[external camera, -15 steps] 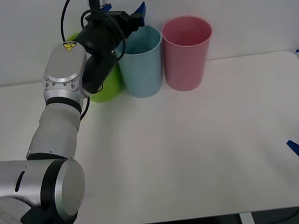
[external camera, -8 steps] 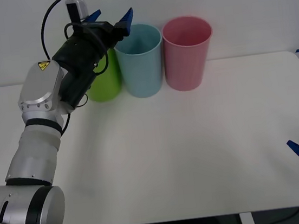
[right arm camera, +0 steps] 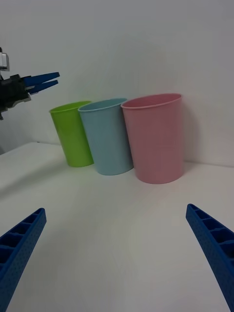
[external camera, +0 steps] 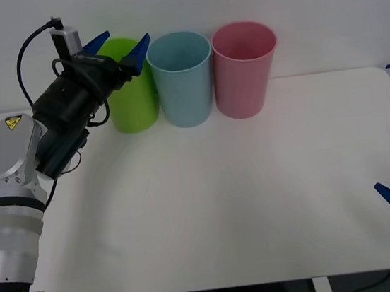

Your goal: Grasp the object on the table and drop it into the matching bin: aluminum can to the light blue bin, PET bottle to the pink bin.

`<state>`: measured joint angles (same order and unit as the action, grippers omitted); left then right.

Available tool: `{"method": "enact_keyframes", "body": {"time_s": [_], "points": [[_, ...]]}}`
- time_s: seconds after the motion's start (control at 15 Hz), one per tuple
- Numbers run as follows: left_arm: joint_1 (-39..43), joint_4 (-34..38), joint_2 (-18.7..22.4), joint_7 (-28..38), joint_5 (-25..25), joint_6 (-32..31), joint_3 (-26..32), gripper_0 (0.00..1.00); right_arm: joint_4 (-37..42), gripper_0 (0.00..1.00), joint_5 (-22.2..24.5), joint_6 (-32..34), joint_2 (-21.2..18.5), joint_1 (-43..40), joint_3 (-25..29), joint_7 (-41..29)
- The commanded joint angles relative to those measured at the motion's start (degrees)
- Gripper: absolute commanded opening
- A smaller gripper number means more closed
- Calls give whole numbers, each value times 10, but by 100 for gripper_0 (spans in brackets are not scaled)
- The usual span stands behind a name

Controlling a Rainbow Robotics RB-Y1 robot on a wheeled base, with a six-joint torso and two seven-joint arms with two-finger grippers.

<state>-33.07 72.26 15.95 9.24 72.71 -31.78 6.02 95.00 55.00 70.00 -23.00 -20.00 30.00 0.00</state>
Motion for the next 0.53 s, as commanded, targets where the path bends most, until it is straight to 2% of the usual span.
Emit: {"method": "enact_keyframes", "body": {"time_s": [0.07,0.53], "points": [[42,36,20,1,-12,-41,22,100,0,100,0,0,0,0,0,0],[158,132,32,16,13,-160,123,100,0,100,0,0,0,0,0,0]]}}
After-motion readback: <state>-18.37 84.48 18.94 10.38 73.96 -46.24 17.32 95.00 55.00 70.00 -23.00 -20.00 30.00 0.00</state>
